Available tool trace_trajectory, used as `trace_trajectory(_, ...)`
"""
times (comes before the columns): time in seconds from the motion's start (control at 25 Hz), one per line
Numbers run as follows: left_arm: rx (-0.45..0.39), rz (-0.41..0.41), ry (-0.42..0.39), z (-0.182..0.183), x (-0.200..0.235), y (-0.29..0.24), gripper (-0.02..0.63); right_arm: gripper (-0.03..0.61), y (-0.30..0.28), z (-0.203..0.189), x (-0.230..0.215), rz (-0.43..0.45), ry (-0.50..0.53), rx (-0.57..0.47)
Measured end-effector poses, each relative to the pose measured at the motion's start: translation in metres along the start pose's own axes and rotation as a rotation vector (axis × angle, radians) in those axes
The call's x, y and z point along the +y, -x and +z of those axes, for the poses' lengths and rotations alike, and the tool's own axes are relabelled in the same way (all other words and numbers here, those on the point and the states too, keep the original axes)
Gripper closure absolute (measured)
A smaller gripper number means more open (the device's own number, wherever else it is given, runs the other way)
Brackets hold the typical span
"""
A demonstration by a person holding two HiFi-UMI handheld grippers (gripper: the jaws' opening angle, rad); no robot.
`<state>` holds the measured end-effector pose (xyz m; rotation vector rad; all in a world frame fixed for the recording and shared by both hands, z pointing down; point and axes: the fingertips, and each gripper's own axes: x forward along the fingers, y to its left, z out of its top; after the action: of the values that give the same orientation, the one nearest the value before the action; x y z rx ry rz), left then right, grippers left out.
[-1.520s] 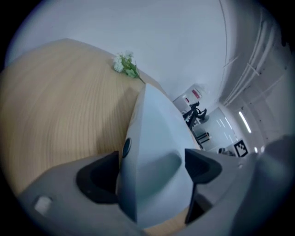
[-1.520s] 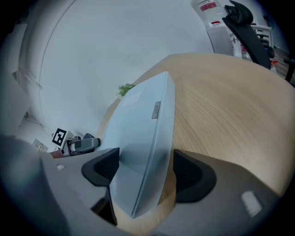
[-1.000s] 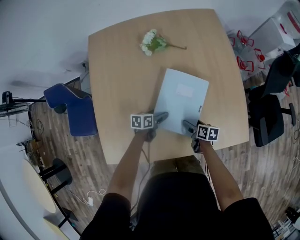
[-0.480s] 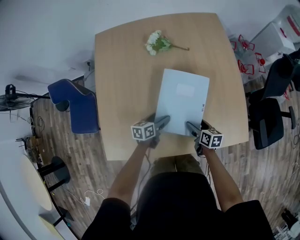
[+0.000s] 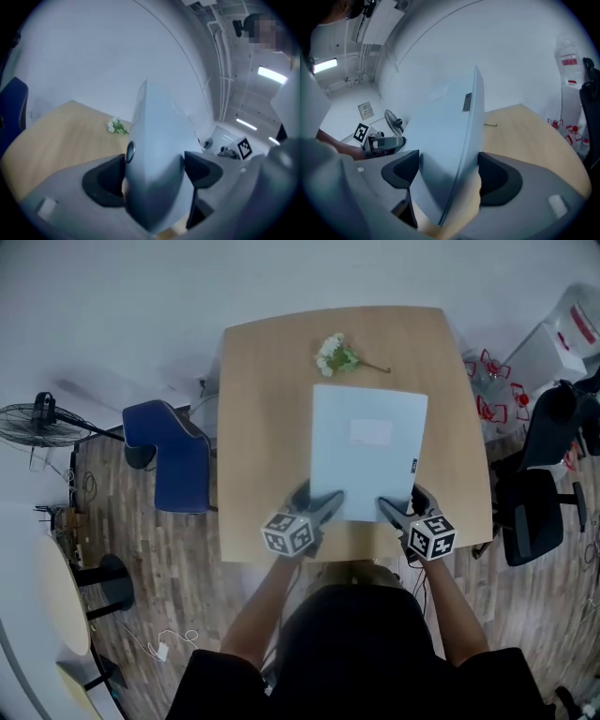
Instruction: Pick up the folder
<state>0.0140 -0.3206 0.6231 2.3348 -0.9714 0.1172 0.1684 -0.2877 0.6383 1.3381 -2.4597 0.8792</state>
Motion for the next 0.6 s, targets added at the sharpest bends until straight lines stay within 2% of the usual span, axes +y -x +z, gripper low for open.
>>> trace_trajectory(0.2, -0.099, 0.025, -0.094, 0.045, -0.025, 0.036, 0.214, 0.184, 0.018, 0.044, 0.035, 0.046, 0.101, -0.052)
trace_trajectory(0.36, -0.179, 0.05, -0.112, 0.077, -0.036, 0.066, 0.215, 0.187, 0.025, 0.074, 0.064, 0.091, 0.131, -0.099)
trace_trajectory(0.6, -0.238, 0.085, -0.141, 0.115, -0.039, 0.09, 0.215, 0.19, 0.021, 0.112, 0.089, 0.144, 0.191, -0.142)
